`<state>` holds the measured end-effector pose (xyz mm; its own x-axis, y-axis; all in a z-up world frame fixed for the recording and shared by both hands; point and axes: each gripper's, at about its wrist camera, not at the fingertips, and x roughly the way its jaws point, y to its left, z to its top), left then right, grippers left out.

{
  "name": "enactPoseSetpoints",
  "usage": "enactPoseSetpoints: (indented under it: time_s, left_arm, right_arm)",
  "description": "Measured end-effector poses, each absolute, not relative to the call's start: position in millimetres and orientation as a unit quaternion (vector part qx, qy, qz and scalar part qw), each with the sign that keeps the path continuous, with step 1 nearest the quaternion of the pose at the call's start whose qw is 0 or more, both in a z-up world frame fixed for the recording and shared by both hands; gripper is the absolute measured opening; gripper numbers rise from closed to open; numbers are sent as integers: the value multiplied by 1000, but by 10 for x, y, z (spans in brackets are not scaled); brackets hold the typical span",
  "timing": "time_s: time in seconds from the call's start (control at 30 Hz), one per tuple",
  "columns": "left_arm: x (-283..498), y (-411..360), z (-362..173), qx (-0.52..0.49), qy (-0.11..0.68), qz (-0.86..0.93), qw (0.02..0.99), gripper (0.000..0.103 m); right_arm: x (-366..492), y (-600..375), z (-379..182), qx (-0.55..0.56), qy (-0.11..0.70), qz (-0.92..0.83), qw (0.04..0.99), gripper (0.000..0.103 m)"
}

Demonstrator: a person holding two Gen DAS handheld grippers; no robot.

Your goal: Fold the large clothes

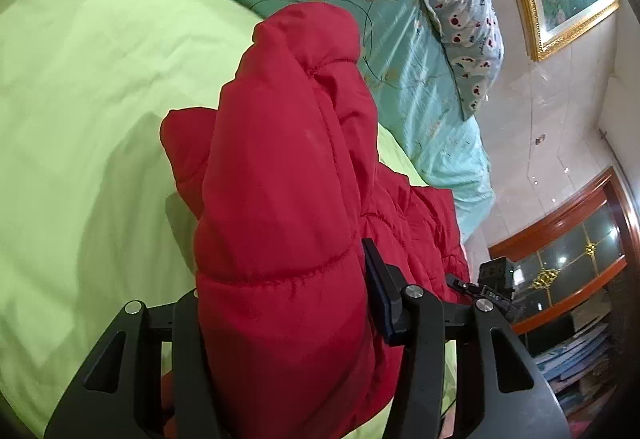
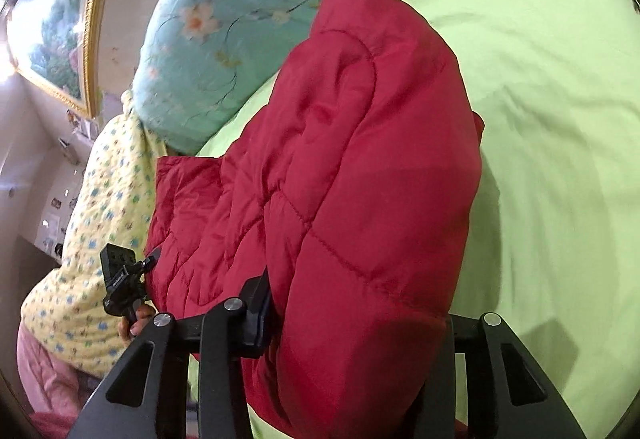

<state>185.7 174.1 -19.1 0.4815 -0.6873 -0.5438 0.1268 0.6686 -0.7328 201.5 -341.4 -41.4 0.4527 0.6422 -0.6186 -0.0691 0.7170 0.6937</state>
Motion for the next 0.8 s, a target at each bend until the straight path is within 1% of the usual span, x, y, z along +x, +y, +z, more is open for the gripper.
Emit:
enactPoseSetpoints:
  time_s: [0.17, 0.23, 0.33, 0.4, 0.53, 0.57, 0.6, 0.7, 0.8]
  left_arm:
    - [1449, 1876, -337, -324, 453, -254, 791, 49]
    - [1428, 1882, -425, -322, 460, -240, 792, 49]
    - [1462, 1817, -497, -293, 470, -209, 806, 50]
    - [1507, 1773, -530, -282, 469, -197, 813, 54]
    - [1495, 1752, -551, -264, 467, -168, 827, 67]
    - [1471, 1743, -530, -255, 465, -158, 833, 70]
    - [1444, 1745, -527, -248, 464, -153, 836, 71]
    - [1362, 1730, -453, -225, 460, -134, 848, 75]
    - [1297, 1763, -424, -220, 456, -122, 854, 76]
  right_arm:
    - [1620, -3398, -481, 305, 483, 231, 788, 43]
    - [1530, -3390, -536, 294, 488, 218, 792, 45]
    - [1536, -3379, -584, 292, 488, 200, 798, 50]
    - [1568, -3312, -568, 273, 486, 186, 809, 55]
    - [1586, -3205, -590, 244, 484, 161, 825, 63]
    - [1583, -3208, -613, 246, 483, 156, 825, 67]
    - [1580, -3209, -627, 251, 483, 151, 825, 71]
    - [1520, -3255, -633, 260, 479, 144, 826, 75]
    - [1453, -3338, -629, 263, 476, 135, 828, 78]
